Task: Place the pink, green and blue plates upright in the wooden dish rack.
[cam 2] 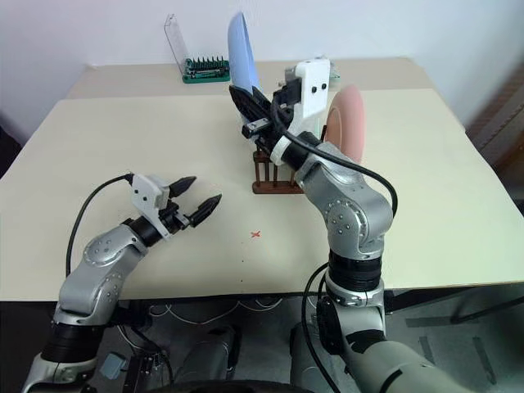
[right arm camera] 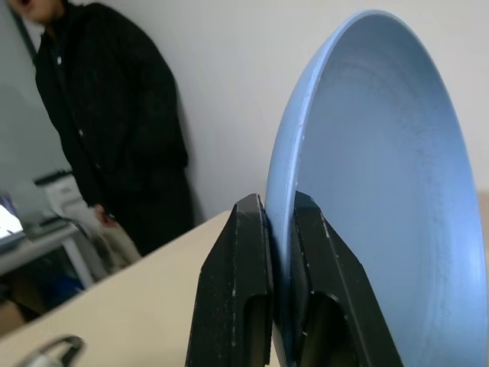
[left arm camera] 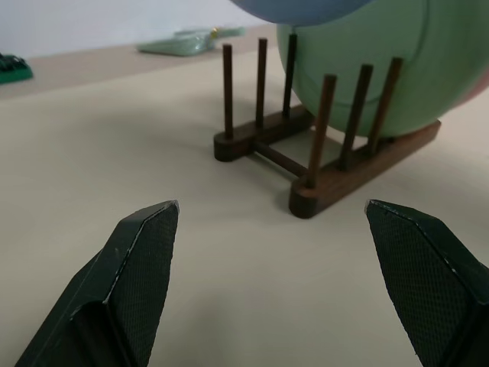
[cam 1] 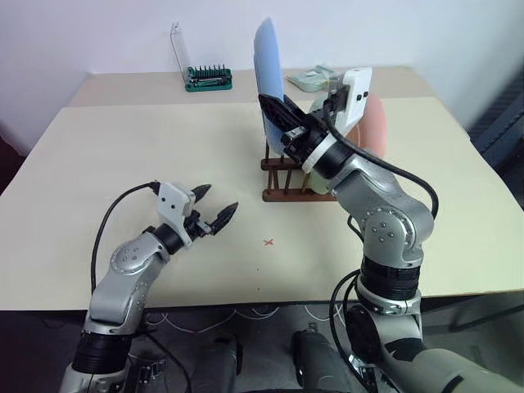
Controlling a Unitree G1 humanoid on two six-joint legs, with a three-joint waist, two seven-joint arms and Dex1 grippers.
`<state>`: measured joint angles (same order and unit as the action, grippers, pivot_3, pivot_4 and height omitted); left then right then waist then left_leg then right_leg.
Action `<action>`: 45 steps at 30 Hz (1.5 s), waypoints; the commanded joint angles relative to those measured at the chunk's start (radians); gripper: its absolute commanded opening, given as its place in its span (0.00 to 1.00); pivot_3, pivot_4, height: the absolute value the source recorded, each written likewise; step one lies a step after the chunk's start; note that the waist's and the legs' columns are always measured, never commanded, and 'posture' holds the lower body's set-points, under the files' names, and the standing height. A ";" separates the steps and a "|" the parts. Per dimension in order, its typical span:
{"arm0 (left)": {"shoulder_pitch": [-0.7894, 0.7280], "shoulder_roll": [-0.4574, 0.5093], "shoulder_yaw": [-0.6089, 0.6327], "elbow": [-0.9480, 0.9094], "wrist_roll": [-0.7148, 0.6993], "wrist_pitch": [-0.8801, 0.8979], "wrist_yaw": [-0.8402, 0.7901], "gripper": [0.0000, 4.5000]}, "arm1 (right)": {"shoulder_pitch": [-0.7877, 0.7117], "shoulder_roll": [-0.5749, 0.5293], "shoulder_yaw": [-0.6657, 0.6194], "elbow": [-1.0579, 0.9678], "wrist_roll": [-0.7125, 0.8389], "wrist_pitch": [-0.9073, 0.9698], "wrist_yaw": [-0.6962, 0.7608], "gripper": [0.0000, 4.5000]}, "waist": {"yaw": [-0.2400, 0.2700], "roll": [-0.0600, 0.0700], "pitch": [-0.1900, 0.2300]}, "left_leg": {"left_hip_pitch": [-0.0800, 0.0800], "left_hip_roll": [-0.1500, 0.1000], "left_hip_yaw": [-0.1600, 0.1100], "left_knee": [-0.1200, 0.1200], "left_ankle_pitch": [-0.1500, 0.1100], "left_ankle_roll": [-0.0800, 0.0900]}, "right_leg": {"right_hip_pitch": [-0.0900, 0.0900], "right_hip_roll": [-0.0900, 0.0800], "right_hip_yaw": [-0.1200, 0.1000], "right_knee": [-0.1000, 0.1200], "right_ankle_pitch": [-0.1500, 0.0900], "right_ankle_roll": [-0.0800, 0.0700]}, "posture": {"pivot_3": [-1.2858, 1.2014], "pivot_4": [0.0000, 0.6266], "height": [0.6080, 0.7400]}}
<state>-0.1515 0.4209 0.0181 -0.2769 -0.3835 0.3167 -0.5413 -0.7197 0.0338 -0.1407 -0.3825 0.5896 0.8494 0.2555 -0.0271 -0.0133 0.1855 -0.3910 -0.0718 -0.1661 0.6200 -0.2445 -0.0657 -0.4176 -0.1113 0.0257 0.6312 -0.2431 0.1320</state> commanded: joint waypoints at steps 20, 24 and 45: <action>0.001 -0.004 -0.002 -0.035 0.013 -0.014 -0.015 0.89 | -0.005 0.003 -0.101 0.046 0.186 0.076 -0.246 0.00 | 0.006 0.000 0.000 | 0.000 0.000 0.000 0.000 0.000 0.000 | 0.000 0.000 0.000 0.000 0.000 0.000 | 0.52 0.24 1.00; 0.005 -0.011 -0.005 -0.010 0.028 -0.038 -0.020 0.89 | -0.007 0.000 -0.105 0.063 0.201 0.103 -0.277 0.00 | 0.006 0.001 0.000 | 0.000 0.000 0.000 0.000 0.000 0.000 | 0.000 0.000 0.000 0.000 0.000 0.000 | 0.52 0.24 1.00; 0.036 -0.020 0.010 0.078 0.048 -0.139 -0.074 0.91 | -0.047 -0.227 0.040 -0.012 0.103 0.088 -0.195 0.89 | 0.007 0.001 0.000 | 0.000 0.000 0.001 0.000 0.000 0.000 | 0.000 0.000 0.000 -0.001 0.000 0.000 | 0.52 0.24 1.00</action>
<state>-0.1165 0.4028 0.0148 -0.1912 -0.3368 0.2081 -0.6079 -0.7281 -0.1767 -0.1146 -0.3380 0.7064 0.9635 0.0342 -0.0206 -0.0127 0.1857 -0.3911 -0.0719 -0.1656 0.6198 -0.2444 -0.0656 -0.4173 -0.1112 0.0257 0.6305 -0.2431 0.1321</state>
